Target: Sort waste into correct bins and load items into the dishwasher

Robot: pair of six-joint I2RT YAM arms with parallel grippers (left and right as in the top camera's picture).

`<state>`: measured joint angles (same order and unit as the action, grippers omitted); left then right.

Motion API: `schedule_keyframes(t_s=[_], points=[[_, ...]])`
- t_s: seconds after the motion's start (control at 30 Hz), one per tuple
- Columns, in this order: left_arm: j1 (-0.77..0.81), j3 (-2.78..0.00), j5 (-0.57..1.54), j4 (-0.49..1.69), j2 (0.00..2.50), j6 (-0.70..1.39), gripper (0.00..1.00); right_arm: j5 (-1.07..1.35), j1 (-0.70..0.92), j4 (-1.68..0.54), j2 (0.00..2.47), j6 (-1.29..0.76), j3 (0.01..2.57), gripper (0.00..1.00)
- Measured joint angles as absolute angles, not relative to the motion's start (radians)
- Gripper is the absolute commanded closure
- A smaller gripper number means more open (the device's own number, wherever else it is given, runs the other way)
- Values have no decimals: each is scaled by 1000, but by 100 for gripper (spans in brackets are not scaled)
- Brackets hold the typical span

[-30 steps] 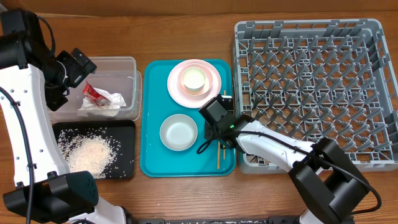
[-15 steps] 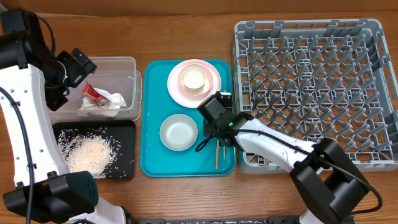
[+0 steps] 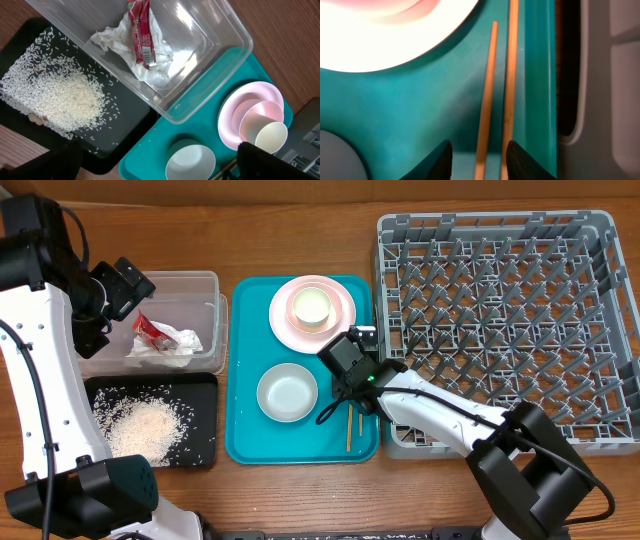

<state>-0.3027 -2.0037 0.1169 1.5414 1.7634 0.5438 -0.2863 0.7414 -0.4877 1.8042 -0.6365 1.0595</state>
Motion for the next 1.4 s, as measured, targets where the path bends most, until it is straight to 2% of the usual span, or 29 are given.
schedule_keyframes(t_s=[0.3, 0.5, 0.8, 1.03, 1.27, 1.4], points=[[-303, -2004, 117, 1541, 1763, 544, 0, -243, 741, -445, 1804, -666, 1052, 63], [-303, -2004, 117, 1541, 1763, 544, 0, -235, 741, -434, 1805, -677, 1025, 68], [-303, -2004, 117, 1541, 1763, 544, 0, -214, 741, -412, 1806, -680, 1016, 67], [-303, -2004, 117, 1541, 1763, 544, 0, -185, 741, -414, 1806, -685, 1015, 72], [-303, -2004, 117, 1541, 1763, 544, 0, -191, 741, -413, 1806, -718, 1013, 72], [-303, -2004, 117, 1541, 1763, 544, 0, -214, 741, -392, 1806, -730, 1011, 65]])
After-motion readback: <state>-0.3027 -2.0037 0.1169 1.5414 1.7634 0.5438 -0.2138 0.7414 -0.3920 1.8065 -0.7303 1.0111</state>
